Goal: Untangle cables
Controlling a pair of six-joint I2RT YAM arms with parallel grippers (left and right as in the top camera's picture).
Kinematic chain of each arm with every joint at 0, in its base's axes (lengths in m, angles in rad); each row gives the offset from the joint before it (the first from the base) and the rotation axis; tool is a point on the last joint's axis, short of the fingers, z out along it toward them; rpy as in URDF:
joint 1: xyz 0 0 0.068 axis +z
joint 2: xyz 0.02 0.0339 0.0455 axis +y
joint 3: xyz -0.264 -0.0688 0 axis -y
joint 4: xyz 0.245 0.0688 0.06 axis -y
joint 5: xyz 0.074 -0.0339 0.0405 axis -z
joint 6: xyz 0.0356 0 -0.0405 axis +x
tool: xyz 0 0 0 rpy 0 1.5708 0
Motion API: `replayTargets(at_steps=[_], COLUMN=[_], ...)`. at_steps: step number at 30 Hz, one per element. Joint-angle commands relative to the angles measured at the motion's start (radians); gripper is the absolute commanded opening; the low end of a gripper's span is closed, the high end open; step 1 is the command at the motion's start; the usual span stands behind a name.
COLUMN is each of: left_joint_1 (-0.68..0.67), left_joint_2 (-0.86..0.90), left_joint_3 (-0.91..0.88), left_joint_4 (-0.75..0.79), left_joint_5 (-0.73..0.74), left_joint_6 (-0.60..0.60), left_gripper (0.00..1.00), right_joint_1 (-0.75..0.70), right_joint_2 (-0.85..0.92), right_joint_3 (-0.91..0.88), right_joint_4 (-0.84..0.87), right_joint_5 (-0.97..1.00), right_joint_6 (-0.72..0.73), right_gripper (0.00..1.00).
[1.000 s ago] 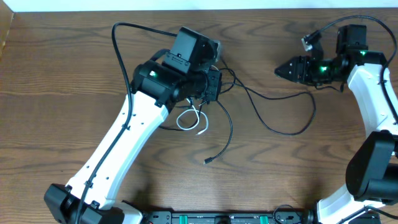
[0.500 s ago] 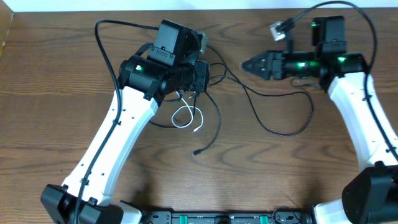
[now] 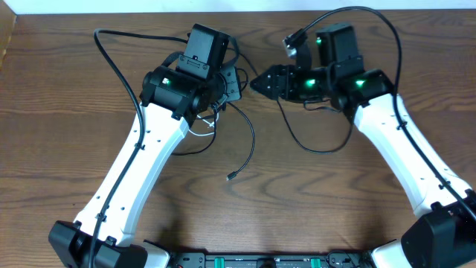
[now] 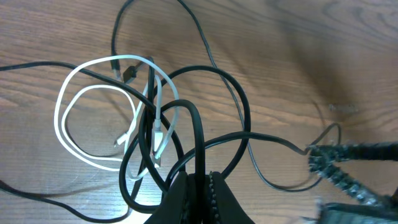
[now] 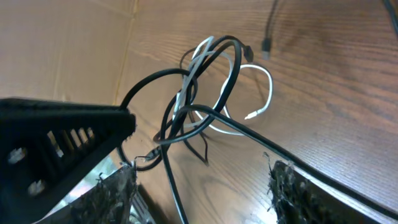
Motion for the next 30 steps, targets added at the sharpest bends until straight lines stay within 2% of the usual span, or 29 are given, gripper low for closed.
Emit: replayTargets(at_steps=[1,6,23,30], left_joint_1=[0.004,0.004,0.004,0.004], left_joint_2=[-0.014,-0.014,-0.014,-0.014], left_joint_3=[0.013,0.013,0.012,0.012], left_joint_4=[0.002,0.001,-0.003,-0.003], left_joint_5=[-0.027,-0.027,-0.027,-0.027], left_joint_6=[-0.017,-0.017,-0.016,-0.016], left_gripper=[0.07,0.07,0.07,0.07], right_joint_1=[0.031,0.042,0.097,0.134], right_joint_2=[0.0,0.013,0.032,0.061], right_joint_3=[0.007,0.006,0.006,0.006], right_joint_4=[0.017,0.033,0.103,0.126], right_joint_5=[0.09,0.082,0.143,0.159], right_joint_6=[0.116,0.148,0.19,0.221], right_gripper=[0.66,0.6,0.55,0.48])
